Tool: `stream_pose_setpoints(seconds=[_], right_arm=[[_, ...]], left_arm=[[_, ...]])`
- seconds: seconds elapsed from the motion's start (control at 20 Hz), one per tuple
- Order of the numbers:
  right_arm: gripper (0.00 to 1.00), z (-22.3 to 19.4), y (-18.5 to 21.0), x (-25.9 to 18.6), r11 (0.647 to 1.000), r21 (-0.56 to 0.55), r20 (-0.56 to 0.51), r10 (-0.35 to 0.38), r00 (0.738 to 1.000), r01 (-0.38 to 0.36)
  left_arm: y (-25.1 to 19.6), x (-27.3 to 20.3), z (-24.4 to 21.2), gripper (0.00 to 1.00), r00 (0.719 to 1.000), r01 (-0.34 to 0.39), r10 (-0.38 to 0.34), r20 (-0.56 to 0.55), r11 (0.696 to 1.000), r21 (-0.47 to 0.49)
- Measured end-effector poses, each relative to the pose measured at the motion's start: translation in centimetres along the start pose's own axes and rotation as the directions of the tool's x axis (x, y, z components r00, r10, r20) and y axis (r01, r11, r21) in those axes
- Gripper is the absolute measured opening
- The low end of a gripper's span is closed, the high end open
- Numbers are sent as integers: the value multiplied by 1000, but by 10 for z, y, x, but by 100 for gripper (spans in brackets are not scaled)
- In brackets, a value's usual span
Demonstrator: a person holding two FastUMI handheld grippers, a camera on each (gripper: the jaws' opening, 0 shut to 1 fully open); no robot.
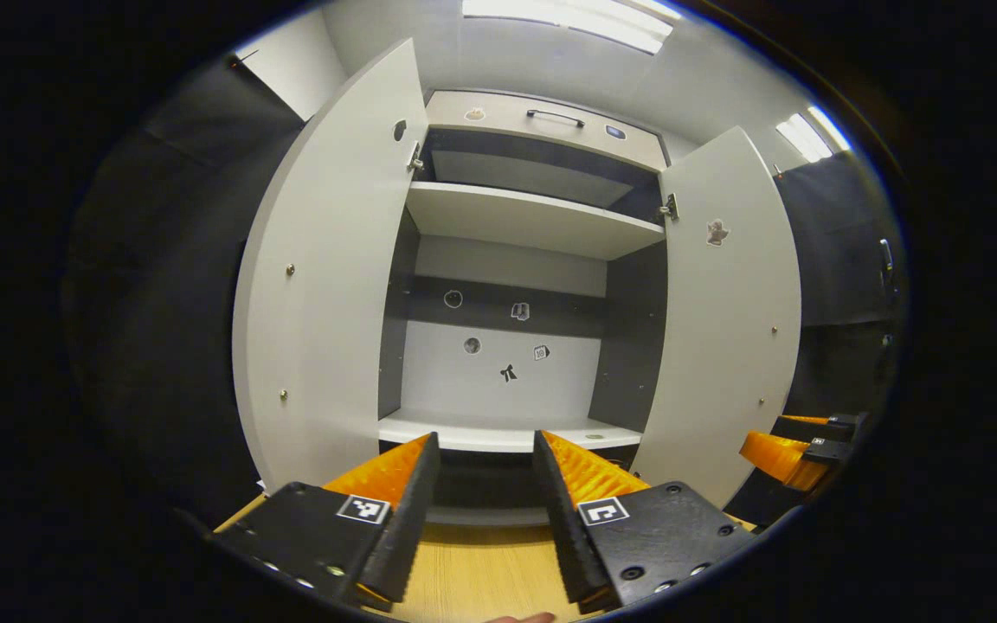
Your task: Open the right door of the double-door shoe cabinet with the right hand, and open the left door with the left hand.
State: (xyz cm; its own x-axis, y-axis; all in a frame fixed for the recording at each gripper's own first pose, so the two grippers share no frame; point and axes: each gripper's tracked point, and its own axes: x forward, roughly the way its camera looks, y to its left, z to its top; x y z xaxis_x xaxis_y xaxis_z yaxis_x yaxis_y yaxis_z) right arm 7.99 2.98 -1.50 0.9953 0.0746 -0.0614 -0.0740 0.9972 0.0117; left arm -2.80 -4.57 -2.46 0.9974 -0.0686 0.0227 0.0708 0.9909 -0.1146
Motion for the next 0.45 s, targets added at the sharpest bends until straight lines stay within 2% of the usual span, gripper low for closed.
stream_pose_setpoints(seconds=[0.05, 0.1, 0.15, 0.45], right_arm=[[87, 1, 0, 0, 1000, -1, 2, 2, 1000, -2], [87, 2, 0, 0, 1000, -1, 5, 5, 1000, -5], [87, 2, 1, 1, 1000, -2, 7, 9, 1000, -9], [87, 0, 9, 2, 999, 0, 14, 36, 999, -36]], left_arm=[[0, 1, 2, 67, 1000, -6, 6, 12, 1000, 7], [-1, 3, 2, 87, 1000, -16, 16, 18, 1000, 16], [-1, 3, 1, 93, 1000, -25, 25, 16, 999, 26], [-1, 1, -7, 93, 999, -42, 42, -3, 998, 44]])
